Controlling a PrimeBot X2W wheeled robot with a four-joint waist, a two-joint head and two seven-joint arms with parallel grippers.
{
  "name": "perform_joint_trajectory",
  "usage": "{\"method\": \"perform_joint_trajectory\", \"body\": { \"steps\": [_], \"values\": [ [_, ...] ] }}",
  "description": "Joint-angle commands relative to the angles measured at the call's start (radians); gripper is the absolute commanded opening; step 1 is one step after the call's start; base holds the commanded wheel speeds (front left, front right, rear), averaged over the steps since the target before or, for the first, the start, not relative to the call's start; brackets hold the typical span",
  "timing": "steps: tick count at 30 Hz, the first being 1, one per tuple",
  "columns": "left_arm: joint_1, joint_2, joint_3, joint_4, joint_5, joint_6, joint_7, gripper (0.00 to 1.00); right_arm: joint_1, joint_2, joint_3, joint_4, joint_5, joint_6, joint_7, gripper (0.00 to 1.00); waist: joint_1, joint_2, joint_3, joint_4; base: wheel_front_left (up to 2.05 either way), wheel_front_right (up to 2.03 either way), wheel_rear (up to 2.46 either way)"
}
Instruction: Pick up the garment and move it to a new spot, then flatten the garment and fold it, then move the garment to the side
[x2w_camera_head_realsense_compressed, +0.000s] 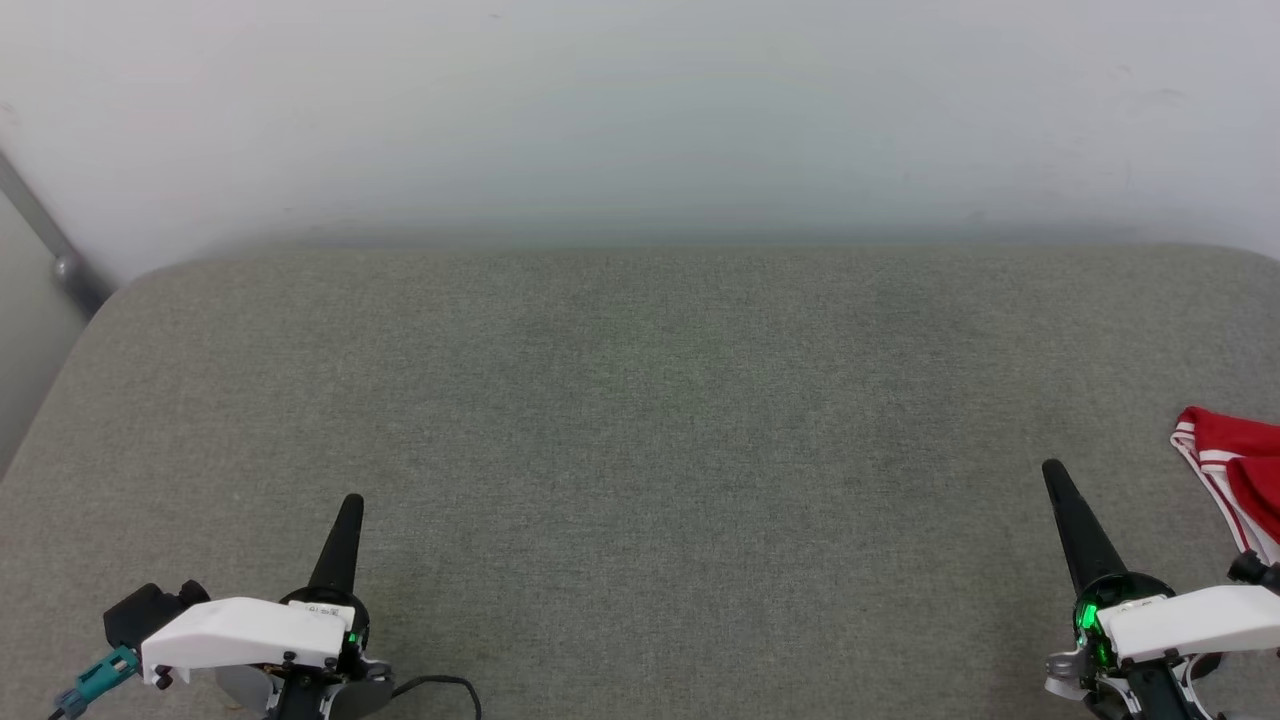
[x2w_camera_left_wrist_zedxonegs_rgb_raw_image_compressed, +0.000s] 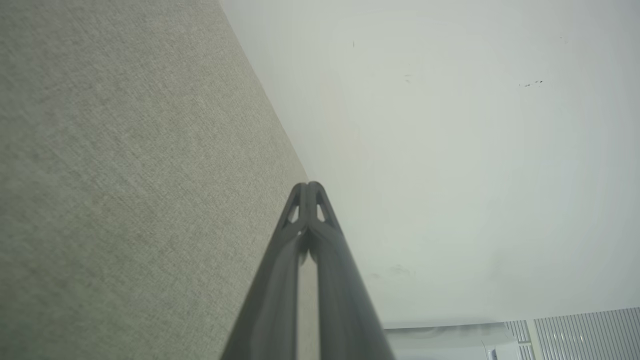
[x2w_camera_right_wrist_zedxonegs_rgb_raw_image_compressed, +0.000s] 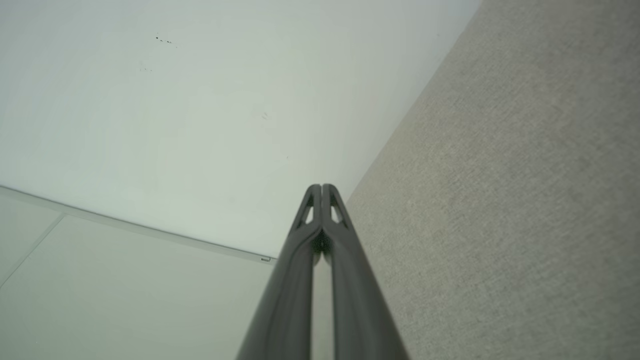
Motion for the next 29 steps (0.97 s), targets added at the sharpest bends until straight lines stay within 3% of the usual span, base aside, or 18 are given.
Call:
{"method": "perform_joint_trajectory", "body": {
  "steps": [1, 29],
  "values": [
    [-0.022, -0.004, 0.01, -0.002, -0.018, -0.008, 0.007, 0.0, -0.021, -0.005, -0.003, 0.002, 0.025, 0.0, -0.001, 0.0, -0.0001, 0.0, 0.0, 0.0, 0.0, 0.0, 0.0],
    [-0.035, -0.058, 0.081, 0.019, -0.187, -0.056, 0.068, 0.0, -0.058, 0.001, -0.019, 0.073, 0.259, 0.0, 0.0, 0.0, -0.0001, 0.0, 0.0, -0.004, 0.0, 0.0, 0.0]
  ]
}}
